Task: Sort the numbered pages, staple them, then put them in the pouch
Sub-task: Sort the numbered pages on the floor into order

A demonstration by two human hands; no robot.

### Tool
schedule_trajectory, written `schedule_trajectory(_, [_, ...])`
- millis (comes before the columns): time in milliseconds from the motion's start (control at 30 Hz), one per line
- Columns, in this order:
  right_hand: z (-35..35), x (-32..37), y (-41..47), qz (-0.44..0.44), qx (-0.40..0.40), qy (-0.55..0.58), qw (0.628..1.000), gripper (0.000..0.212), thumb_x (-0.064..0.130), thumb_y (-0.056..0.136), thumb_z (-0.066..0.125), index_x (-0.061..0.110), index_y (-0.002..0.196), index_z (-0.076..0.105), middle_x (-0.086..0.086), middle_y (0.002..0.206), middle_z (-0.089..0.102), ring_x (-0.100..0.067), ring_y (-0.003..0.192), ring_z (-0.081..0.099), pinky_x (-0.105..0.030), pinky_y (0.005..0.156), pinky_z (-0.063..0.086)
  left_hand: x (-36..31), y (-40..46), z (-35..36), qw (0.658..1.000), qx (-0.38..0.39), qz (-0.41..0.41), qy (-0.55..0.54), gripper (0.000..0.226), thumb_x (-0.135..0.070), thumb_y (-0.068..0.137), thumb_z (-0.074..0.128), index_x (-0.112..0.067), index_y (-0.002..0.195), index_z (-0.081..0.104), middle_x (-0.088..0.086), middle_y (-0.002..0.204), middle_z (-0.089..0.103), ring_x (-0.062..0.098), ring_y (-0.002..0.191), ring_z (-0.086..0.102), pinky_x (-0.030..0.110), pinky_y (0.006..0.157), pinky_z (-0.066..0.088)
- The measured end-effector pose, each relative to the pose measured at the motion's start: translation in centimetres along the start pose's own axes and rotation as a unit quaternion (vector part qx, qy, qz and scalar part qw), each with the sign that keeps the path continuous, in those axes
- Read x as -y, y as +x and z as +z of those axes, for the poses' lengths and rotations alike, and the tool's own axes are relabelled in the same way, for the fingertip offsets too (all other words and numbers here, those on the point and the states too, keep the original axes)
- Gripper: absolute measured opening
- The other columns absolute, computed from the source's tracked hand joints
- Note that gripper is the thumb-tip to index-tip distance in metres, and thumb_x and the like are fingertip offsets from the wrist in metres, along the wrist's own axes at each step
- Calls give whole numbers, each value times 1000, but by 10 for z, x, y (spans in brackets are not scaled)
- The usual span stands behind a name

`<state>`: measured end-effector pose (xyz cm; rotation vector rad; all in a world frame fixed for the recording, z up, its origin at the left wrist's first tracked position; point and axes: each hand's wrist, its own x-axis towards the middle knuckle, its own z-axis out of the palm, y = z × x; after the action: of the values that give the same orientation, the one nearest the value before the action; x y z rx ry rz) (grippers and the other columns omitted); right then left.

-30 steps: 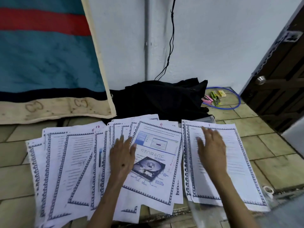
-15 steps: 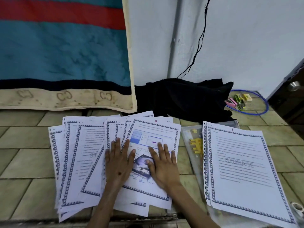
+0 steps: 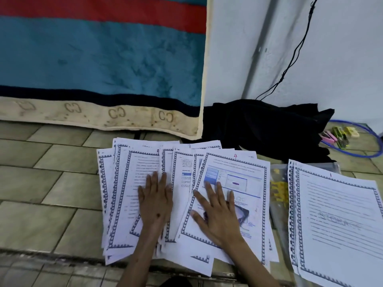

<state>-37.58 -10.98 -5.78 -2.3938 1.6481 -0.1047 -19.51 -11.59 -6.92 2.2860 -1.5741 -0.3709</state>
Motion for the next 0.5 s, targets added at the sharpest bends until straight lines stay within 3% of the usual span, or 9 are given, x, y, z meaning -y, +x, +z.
schedule_trajectory(100, [4, 4, 8, 18, 29, -14, 999, 63, 69, 91, 12, 37, 140, 36, 0, 150, 35, -30, 141, 24, -49, 110, 1, 7, 0, -2, 1000, -1, -20, 11, 68, -55, 84, -6, -33, 148, 6, -3, 159, 1, 16, 146, -6, 41, 117, -10])
schedule_trajectory(200, [6, -15, 12, 29, -25, -5, 999, 85, 79, 75, -12, 42, 146, 17, 8, 156, 3, -22, 143, -10, -47, 110, -15, 10, 1, -3, 1000, 2, -19, 7, 73, -58, 81, -10, -34, 148, 6, -3, 159, 0, 16, 146, -7, 41, 117, -10])
schedule_trajectory(267, [3, -23, 9, 43, -23, 6, 999, 93, 81, 67, -20, 43, 146, 10, 12, 154, -9, -17, 141, -20, -46, 111, -18, 11, 1, -2, 1000, 8, -18, 9, 73, -58, 81, -10, -34, 148, 4, -4, 159, -2, 16, 146, -9, 41, 117, -10])
schedule_trajectory(433, [-3, -24, 3, 60, -14, 12, 998, 96, 81, 68, -17, 33, 149, -2, 13, 156, -11, -15, 142, -24, -44, 114, -18, 12, 0, -2, 999, 2, -13, 32, 81, -59, 74, -16, -32, 148, 1, -2, 159, -4, 19, 146, -8, 42, 117, -8])
schedule_trajectory(500, [-6, -21, 3, 69, -15, 28, 997, 99, 80, 70, -13, 26, 151, 5, 9, 158, -7, -15, 143, -21, -42, 115, -16, 11, 0, -2, 999, 1, -10, 34, 81, -59, 74, -16, -31, 148, 0, -1, 158, -4, 19, 146, -7, 42, 116, -9])
